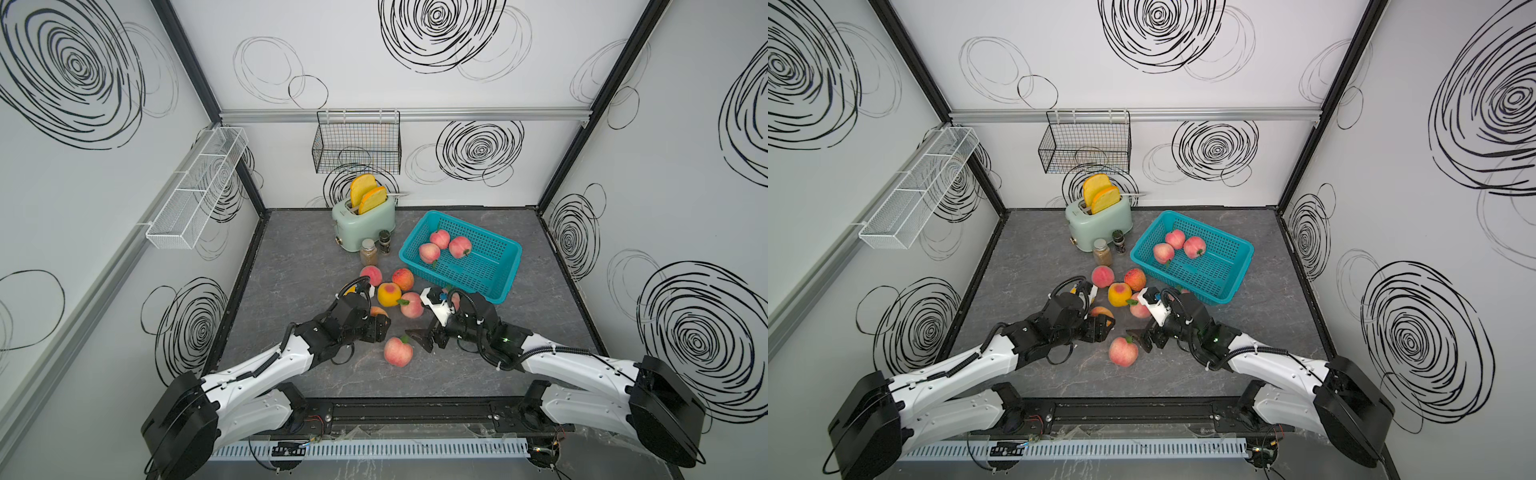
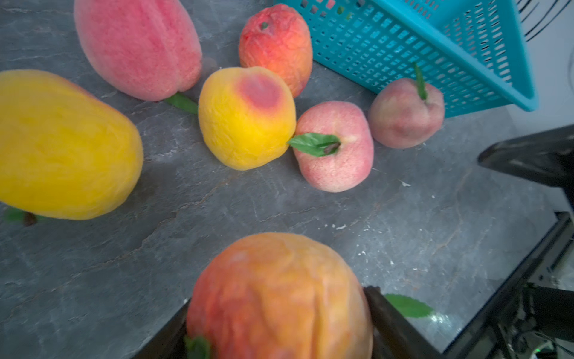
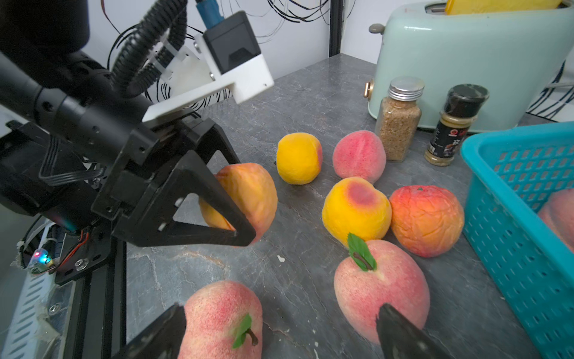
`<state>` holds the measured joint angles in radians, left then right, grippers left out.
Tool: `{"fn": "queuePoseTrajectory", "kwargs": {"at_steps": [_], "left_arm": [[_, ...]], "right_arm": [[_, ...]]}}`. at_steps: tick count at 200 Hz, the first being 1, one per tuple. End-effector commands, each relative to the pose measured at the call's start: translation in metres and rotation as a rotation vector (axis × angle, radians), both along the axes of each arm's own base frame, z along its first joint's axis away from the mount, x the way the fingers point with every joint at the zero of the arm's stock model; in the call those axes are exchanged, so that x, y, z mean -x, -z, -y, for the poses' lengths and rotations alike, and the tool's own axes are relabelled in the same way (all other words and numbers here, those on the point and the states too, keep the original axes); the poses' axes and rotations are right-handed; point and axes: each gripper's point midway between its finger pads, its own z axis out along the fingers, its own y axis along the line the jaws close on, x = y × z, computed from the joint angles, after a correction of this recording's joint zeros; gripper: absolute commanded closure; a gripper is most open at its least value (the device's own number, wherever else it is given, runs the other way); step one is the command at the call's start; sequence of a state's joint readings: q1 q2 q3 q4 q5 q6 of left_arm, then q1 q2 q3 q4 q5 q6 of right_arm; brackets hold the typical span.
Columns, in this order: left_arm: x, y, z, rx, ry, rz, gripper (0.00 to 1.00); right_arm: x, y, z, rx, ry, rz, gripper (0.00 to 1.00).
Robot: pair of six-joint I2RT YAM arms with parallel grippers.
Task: Put the peaches into the basket
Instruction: Pick up the peach from the center of the board.
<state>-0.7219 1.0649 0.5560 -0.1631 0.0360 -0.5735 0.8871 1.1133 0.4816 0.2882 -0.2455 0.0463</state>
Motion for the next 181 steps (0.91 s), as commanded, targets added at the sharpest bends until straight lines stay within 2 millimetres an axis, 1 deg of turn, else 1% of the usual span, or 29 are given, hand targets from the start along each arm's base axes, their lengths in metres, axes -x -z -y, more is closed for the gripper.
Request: {"fn": "queuePoseTrajectory", "kwargs": {"at_steps": [1,16,38,77,124,165,181], "left_arm": [[0.002,-0.034,0.019,0.121,0.053,0.016,0.24],[0.004,-0.047,0.027,0.187,0.088,0.011,0.24],[0.007,-0.06,0.036,0.268,0.123,0.0,0.24],[0.014,-0.076,0.049,0.386,0.181,-0.026,0.24],[0.02,-0.085,0.057,0.439,0.231,-0.04,0.24],[0.024,-0.087,0.062,0.466,0.257,-0.054,0.24],[0.025,-0.088,0.064,0.473,0.263,-0.057,0.24]], "right_arm": [[0.008,-0.017,-0.007,-0.035,-0.051,0.073,0.01],[0.011,-0.022,-0.011,-0.039,-0.063,0.091,0.01],[0.014,-0.028,-0.014,-0.044,-0.07,0.121,0.01],[0.014,-0.032,-0.016,-0.054,-0.065,0.144,0.01],[0.009,-0.039,-0.019,-0.07,-0.036,0.173,0.01],[0.004,-0.05,-0.024,-0.107,-0.026,0.192,0.01],[0.003,-0.05,-0.026,-0.111,-0.028,0.195,0.01]]}}
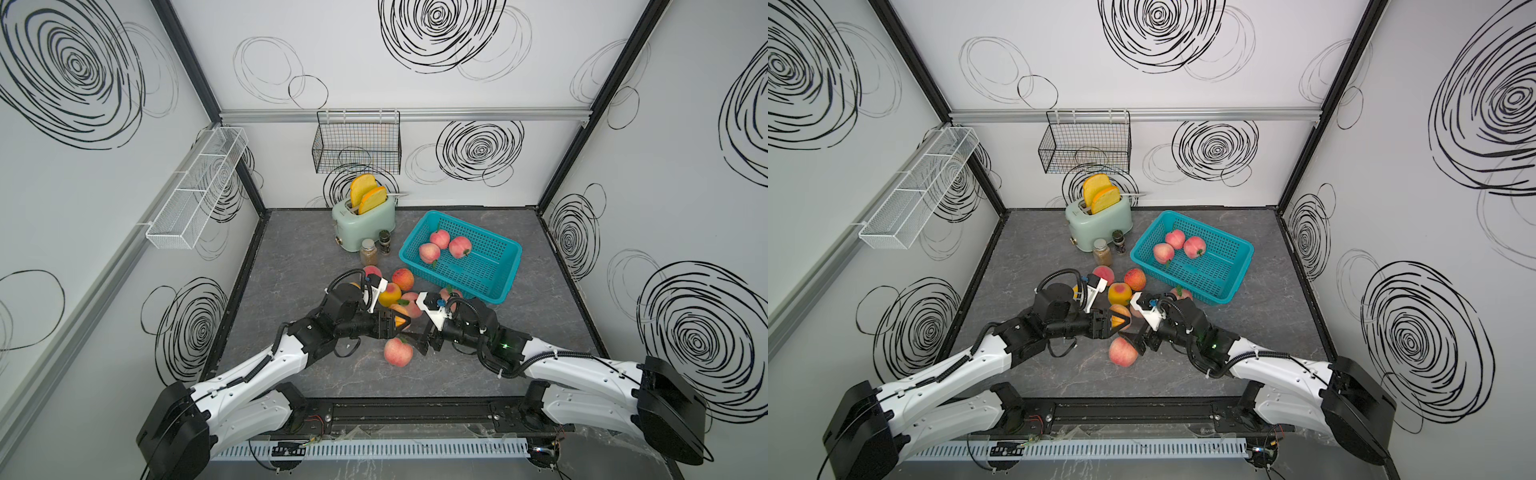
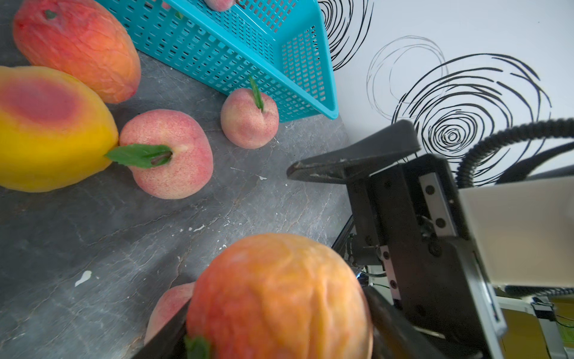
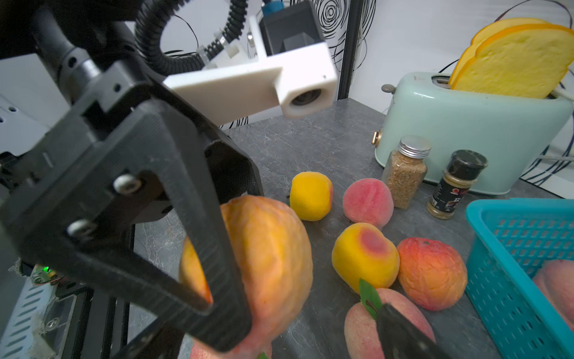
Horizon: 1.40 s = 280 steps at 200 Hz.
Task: Put the peaches into the basket
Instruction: Pick up the peach from the center of the board.
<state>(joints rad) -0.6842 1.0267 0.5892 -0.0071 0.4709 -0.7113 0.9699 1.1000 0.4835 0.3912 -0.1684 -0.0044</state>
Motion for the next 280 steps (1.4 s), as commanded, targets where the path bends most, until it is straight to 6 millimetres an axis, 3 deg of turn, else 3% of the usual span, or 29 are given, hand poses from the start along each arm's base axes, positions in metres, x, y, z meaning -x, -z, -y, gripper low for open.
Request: {"fn": "queuePoseTrajectory", "kwargs": {"at_steps": [1,149,280], "left_arm": [[-0.003,-0.022,0.009,0.076,0.023,0.034,0.24],[0.002,-0.022,0.015,0.112,0.054,0.023,0.24],[0.003,-0.018,0.016,0.12,0.055,0.015,0.24]], "right_arm": [[-0.006,-0.023,-0.01,-0.055,-0.001,0.058,0.01],[-0.006,-0.028,-0.027,-0.093,-0.033,0.078,0.02],[0.001,-0.035,-0.031,-0.116,-0.061,0.095,0.23]]}}
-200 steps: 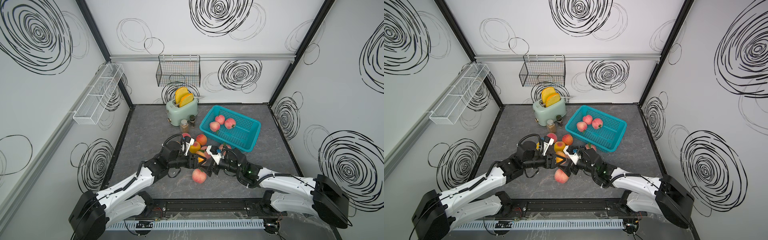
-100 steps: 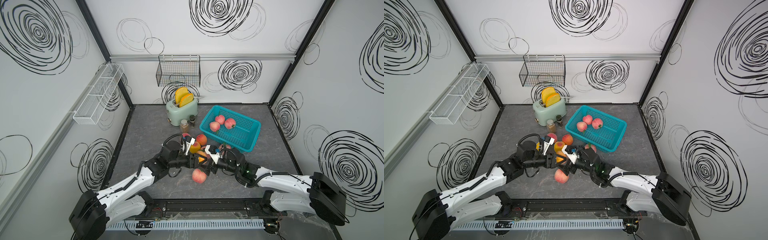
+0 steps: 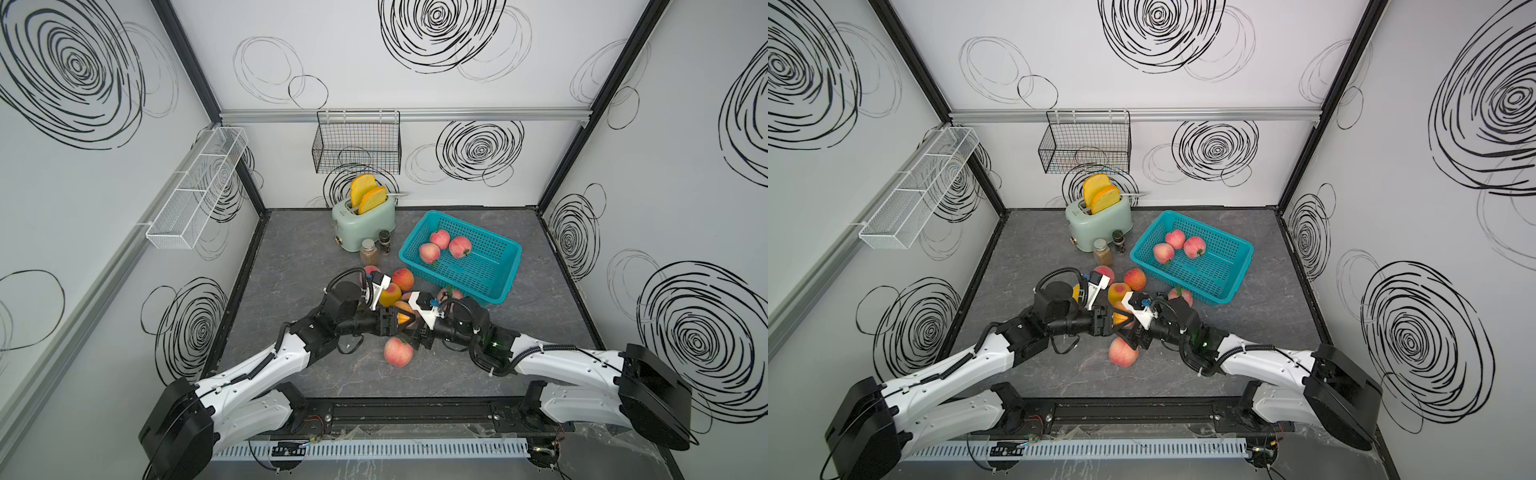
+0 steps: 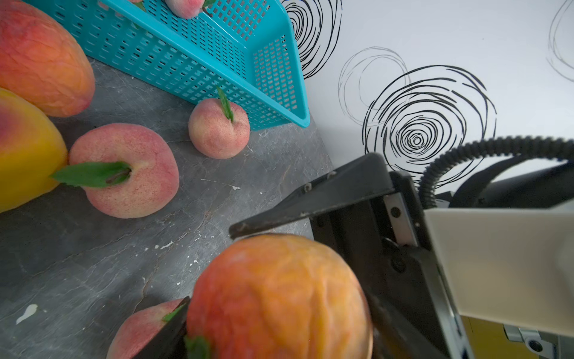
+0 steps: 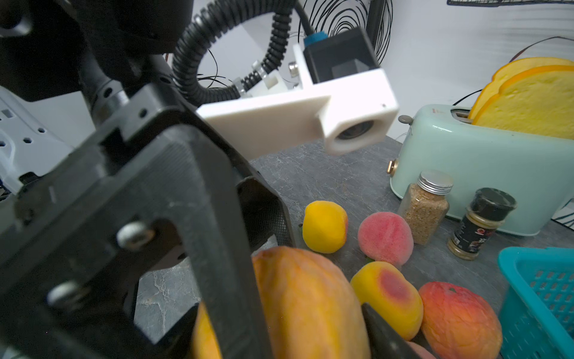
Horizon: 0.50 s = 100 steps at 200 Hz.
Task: Put the peaches into the basket
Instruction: Pick up the peach from the center of the board.
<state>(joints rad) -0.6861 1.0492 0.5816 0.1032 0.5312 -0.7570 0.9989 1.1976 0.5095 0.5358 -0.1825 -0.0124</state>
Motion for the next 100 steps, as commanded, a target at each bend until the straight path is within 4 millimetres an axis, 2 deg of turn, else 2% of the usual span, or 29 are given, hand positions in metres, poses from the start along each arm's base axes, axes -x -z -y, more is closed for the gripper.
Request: {"fn": "queuePoseTrajectory", "kwargs": {"at_steps": [1,24,59,80,100], "left_arm": [[0.002,-0.004,0.004,0.033,0.018,0.01,0.24],[0.002,-0.004,0.004,0.031,0.016,0.01,0.23],[0.002,-0.006,0.001,0.023,0.005,0.018,0.16],[0.001,-0.006,-0.004,0.013,-0.006,0.021,0.0],[-0.004,-0.006,-0.011,0.009,-0.02,0.022,0.02]], "right_arm": [[0.0,-0.024,-0.007,-0.056,-0.015,0.051,0.23],[0.0,-0.023,-0.006,-0.057,-0.014,0.051,0.26],[0.0,-0.023,-0.006,-0.05,-0.009,0.041,0.28],[-0.001,-0.018,-0.003,-0.045,0.0,0.031,0.28],[-0.003,-0.011,-0.003,-0.03,0.01,0.017,0.28]]}}
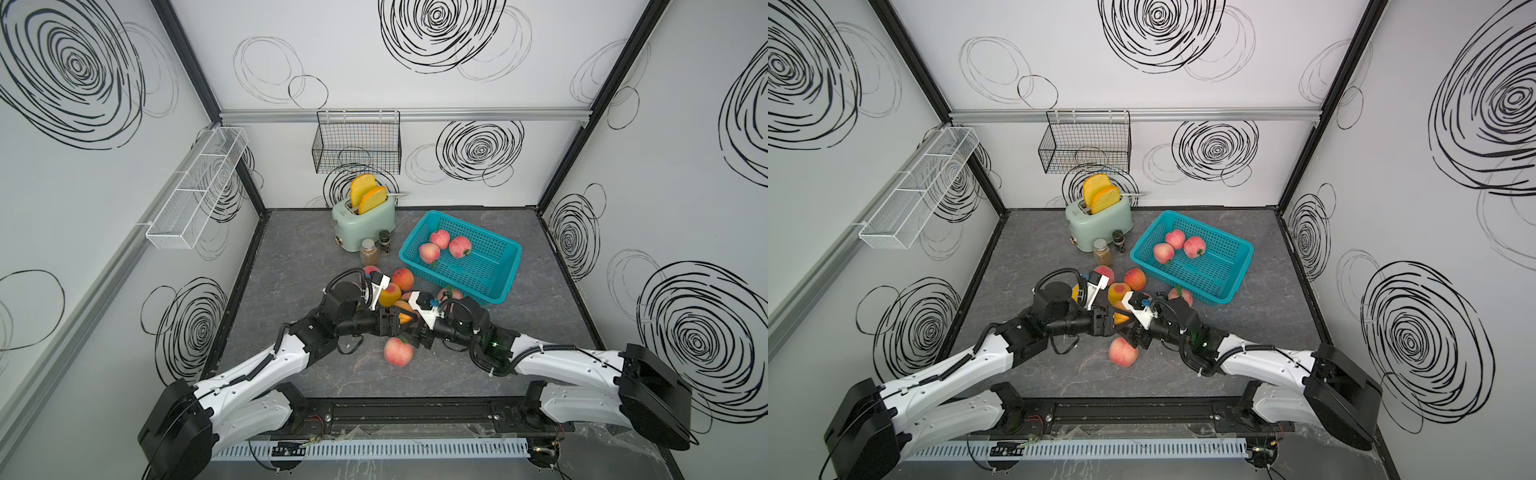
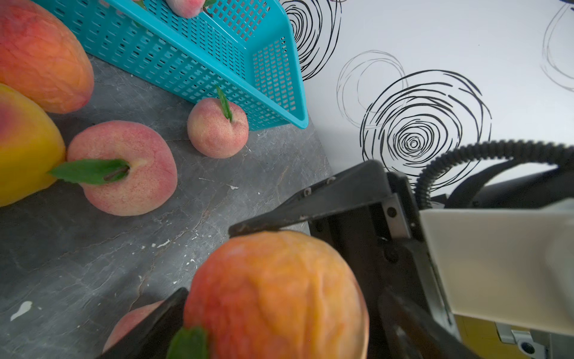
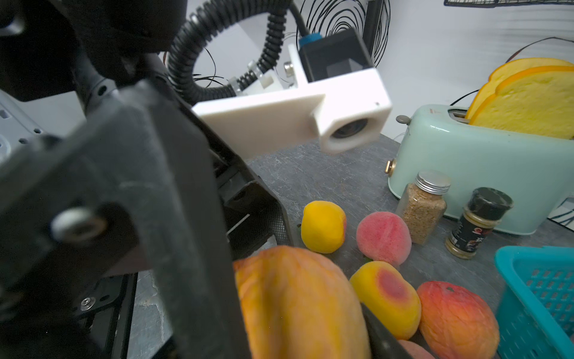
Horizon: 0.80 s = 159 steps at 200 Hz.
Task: Put the peaches into the basket
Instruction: Pick up the peach from the center of the board.
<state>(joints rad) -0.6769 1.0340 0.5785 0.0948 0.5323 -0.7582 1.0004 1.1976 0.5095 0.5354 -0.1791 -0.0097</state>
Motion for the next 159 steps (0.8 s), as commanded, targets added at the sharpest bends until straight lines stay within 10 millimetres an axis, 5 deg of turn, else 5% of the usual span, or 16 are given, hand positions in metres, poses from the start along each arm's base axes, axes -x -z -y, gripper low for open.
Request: {"fn": "queuePoseTrajectory", "kwargs": {"at_steps": [1,159], "left_arm": [[-0.003,-0.004,-0.008,0.006,-0.012,0.019,0.02],[-0.045,-0.007,-0.064,-0.095,-0.202,0.079,0.02]], "right_arm": [[-0.003,-0.011,-0.002,-0.028,0.01,0.019,0.28],[-0.082,0.003,0.062,0.039,0.311,-0.133,0.28]]}}
